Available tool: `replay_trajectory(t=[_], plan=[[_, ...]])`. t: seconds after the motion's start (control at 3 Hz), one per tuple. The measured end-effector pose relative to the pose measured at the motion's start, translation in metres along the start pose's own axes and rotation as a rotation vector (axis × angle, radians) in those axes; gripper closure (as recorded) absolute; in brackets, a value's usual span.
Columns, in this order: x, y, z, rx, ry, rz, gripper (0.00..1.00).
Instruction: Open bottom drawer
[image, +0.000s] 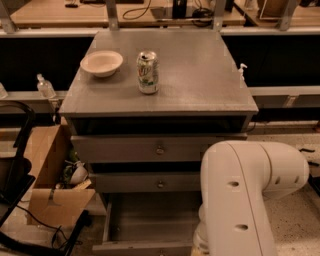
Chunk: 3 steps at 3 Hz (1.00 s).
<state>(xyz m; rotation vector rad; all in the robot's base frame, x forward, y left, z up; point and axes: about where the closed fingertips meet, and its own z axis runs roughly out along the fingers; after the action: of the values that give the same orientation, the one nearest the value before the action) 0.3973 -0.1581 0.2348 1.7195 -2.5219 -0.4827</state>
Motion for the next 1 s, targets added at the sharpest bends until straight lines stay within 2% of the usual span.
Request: replay_trajectory(t=[0.33,0.67,1.0], plan=[[0.013,0.016,0.008,-0.029,0.011,0.0,1.0],[0.01,0.009,0.007,-0.015,0.007,-0.009,1.0],[0.008,-0.013,0.006,0.028,0.001,-0.047,1.0]])
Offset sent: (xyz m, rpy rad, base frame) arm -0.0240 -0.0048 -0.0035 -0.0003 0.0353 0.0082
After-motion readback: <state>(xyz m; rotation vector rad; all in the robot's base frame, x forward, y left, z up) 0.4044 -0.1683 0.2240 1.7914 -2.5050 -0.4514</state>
